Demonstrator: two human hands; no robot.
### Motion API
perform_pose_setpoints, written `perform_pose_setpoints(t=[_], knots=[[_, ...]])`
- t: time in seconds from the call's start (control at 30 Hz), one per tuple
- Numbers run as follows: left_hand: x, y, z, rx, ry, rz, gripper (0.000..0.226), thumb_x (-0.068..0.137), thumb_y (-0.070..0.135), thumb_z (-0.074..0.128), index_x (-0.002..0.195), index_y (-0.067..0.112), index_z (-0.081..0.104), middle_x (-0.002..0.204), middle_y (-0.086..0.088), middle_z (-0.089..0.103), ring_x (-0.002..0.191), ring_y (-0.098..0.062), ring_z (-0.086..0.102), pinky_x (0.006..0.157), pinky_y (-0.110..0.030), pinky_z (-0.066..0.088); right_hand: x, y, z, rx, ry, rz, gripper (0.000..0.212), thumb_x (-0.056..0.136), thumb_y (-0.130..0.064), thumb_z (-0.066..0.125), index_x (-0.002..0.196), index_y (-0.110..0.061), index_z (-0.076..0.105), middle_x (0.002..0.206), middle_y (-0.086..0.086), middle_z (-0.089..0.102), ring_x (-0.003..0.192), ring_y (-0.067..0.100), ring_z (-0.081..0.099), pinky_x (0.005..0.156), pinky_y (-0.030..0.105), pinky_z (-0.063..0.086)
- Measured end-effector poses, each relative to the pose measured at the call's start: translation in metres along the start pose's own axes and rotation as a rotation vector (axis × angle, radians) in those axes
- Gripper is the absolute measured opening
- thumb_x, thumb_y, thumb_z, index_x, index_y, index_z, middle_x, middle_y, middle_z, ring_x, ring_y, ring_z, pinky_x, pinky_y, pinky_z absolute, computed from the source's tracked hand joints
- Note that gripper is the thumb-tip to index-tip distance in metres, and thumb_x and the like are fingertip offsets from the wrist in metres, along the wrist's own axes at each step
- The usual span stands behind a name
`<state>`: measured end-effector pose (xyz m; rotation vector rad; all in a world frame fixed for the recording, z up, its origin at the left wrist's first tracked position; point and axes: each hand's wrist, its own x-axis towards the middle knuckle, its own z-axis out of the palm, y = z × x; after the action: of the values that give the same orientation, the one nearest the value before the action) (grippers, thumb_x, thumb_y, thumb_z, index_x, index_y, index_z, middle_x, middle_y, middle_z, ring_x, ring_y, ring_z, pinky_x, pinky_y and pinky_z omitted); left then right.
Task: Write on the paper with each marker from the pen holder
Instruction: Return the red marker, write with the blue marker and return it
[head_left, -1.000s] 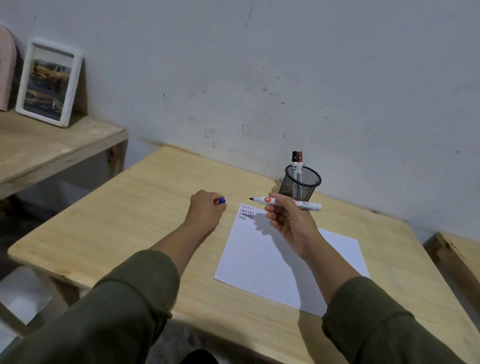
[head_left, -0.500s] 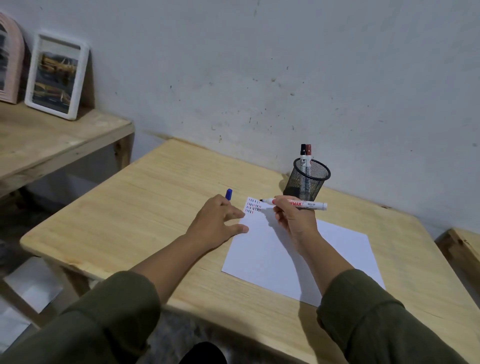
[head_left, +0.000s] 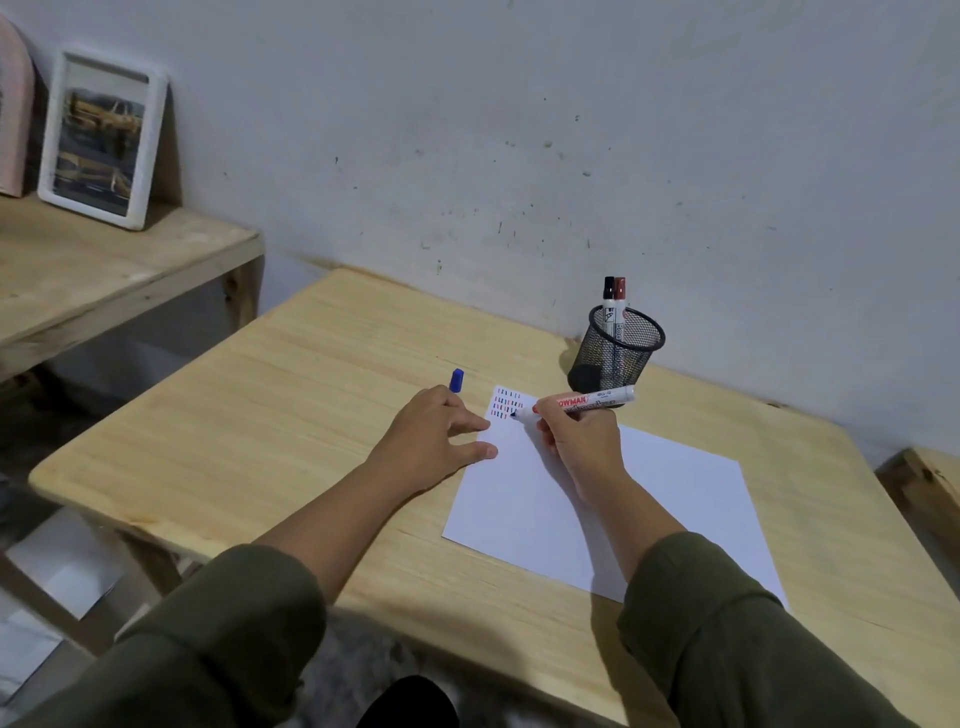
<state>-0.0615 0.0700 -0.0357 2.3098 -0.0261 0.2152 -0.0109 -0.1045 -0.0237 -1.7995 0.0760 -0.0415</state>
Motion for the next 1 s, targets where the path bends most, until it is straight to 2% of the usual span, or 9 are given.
perform_pose_setpoints(t=[0.37, 0.77, 0.93, 1.0], knots=[[-0.0009, 0.0023, -0.0015, 0.028, -0.006, 0.021, 0.043, 0.073, 0.04, 0.073, 0.112, 0.023, 0.067, 0.102, 0.009, 0.048, 0.1, -0.003, 0.042, 0.086, -0.016, 0.033, -0.0004, -0.0016, 0.0004, 0.016, -0.022, -0.002, 0.012, 0.079, -0.017, 0.065, 0.068, -0.015, 0.066, 0.058, 0.001, 0.061, 0.057, 0.014, 0.056, 0.062, 0.03, 0.046], [-0.001, 0.0032, -0.0021, 0.024, -0.012, 0.016, 0.043, 0.073, 0.039, 0.073, 0.112, 0.023, 0.067, 0.104, 0.009, 0.048, 0.1, -0.001, 0.043, 0.085, -0.013, 0.03, -0.0006, -0.0029, 0.0003, -0.007, -0.03, 0.008, 0.013, 0.077, -0.019, 0.064, 0.065, -0.014, 0.066, 0.056, 0.002, 0.06, 0.057, 0.016, 0.055, 0.064, 0.033, 0.046], [-0.0004, 0.0024, -0.0016, 0.03, 0.001, 0.016, 0.042, 0.073, 0.04, 0.073, 0.112, 0.023, 0.068, 0.102, 0.009, 0.048, 0.1, -0.002, 0.043, 0.086, -0.015, 0.031, -0.0024, -0.0046, 0.0002, -0.005, -0.039, 0.006, 0.011, 0.078, -0.016, 0.063, 0.068, -0.011, 0.065, 0.054, 0.001, 0.059, 0.055, 0.014, 0.053, 0.059, 0.03, 0.045], [-0.0002, 0.002, -0.0016, 0.025, 0.001, 0.018, 0.042, 0.073, 0.039, 0.073, 0.111, 0.023, 0.068, 0.102, 0.009, 0.048, 0.101, -0.002, 0.043, 0.086, -0.015, 0.031, -0.004, -0.0064, 0.0001, 0.03, -0.026, 0.004, 0.011, 0.079, -0.013, 0.063, 0.069, -0.01, 0.065, 0.054, 0.0, 0.058, 0.051, 0.012, 0.053, 0.054, 0.024, 0.044]])
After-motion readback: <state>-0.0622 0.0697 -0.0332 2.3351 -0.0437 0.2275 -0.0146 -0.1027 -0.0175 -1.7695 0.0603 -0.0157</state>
